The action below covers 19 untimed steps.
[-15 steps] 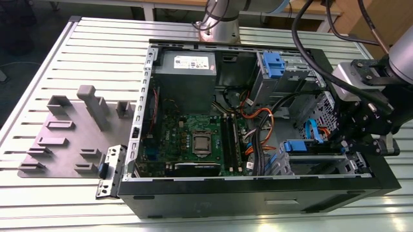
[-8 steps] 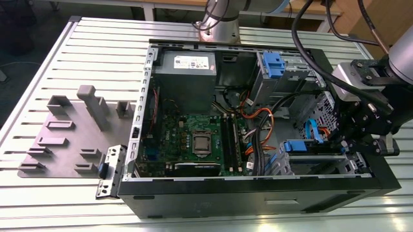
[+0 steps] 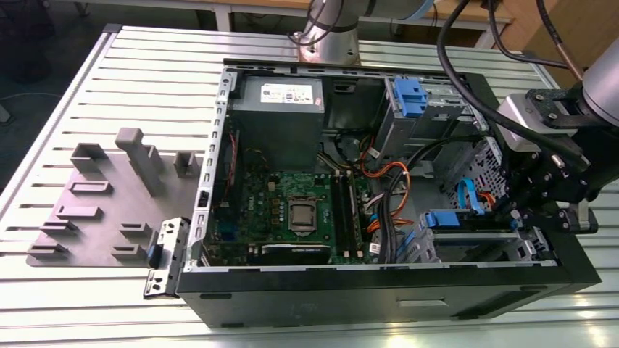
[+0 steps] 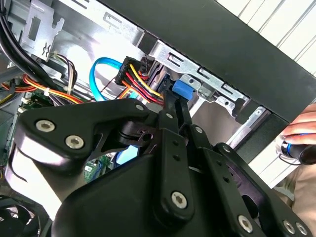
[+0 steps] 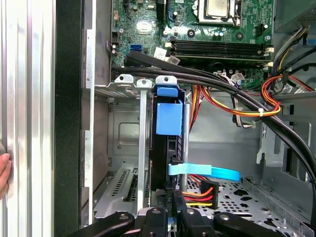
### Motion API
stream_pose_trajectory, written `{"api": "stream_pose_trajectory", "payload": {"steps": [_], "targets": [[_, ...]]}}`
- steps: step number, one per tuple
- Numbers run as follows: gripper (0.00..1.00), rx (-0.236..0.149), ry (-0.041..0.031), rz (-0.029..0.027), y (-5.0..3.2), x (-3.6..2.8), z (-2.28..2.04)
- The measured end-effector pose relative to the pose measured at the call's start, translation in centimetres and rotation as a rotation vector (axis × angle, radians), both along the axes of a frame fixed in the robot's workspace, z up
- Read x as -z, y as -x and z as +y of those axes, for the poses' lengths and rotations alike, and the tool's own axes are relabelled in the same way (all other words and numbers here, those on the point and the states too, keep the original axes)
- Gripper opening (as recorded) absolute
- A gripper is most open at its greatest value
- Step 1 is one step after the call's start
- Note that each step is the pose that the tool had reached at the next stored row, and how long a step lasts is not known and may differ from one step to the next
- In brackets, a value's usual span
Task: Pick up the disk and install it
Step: 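Insert the second disk wire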
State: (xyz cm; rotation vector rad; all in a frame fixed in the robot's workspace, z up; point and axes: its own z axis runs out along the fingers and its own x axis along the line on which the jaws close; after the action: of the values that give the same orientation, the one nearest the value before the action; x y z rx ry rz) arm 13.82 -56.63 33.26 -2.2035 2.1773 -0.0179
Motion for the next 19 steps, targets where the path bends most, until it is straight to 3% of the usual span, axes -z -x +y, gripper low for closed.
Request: {"api": "stream_pose_trajectory", "payload": {"steps": [5,10,19], "targets": [[0.17,0.0,-0.0006,0.0001,0.0,-0.04,0.0],[0.17,0.0,-0.0002,0.0,0.0,-0.86,0.0],[0.17,0.026,-0.0014,0.0,0.17,-0.82,0.05]]}}
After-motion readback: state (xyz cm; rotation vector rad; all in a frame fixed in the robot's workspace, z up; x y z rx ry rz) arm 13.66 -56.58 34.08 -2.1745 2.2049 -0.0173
